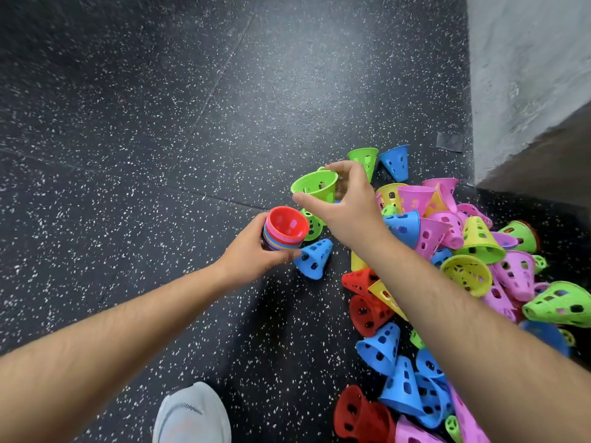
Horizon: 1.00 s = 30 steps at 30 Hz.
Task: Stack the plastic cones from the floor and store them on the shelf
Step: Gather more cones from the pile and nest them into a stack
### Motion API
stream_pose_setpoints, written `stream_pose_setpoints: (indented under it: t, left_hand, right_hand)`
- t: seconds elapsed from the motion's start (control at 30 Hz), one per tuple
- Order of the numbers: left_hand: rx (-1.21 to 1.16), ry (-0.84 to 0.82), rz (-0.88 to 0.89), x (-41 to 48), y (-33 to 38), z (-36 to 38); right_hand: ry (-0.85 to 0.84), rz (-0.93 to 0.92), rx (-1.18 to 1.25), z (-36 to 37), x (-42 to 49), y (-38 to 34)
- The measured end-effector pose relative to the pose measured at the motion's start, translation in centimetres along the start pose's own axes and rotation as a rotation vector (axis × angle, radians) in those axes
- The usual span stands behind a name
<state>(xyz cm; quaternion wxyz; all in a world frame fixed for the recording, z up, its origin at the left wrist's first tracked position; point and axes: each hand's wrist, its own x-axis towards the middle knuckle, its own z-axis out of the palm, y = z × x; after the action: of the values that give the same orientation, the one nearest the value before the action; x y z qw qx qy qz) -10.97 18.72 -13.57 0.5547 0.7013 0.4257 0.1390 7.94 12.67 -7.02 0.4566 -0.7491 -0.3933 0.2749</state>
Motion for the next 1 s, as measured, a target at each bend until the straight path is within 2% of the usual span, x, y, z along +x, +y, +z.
stream_pose_setpoints:
  t: [0.1, 0.43, 0.57, 0.63, 0.8, 1.0]
  left_hand:
    - [-0.022, -0.005, 0.009, -0.3, 0.4, 0.3]
    - [-0.050, -0.023, 0.018, -0.6, 0.1, 0.6]
    - [-0.040, -0.011, -0.014, -0.6, -0.7, 0.3]
    - [-0.026, -0.011, -0.024, -0.7, -0.8, 0.2]
    - [-0.009, -0.020, -0.055, -1.4, -1.4, -0.2]
    - [-0.019, -0.020, -0.091, -2.0, -2.3, -0.4]
  right_hand:
    - [-0.019, -0.033, 0.040, 0.4, -1.3, -0.2]
    - [-0.301, 0.022, -0.248, 2.3, -3.3, 2.0]
    - [-0.244, -0.055, -0.272, 2.4, -1.4, 2.5]
    - [-0.251, -0.153, -0.423, 2.6, 0.3, 3.1]
    - [-0.531, -0.249, -0.945, 4.0, 3.3, 4.3]
    - [-0.446, -0.268, -1.055, 5.5, 1.5, 5.1]
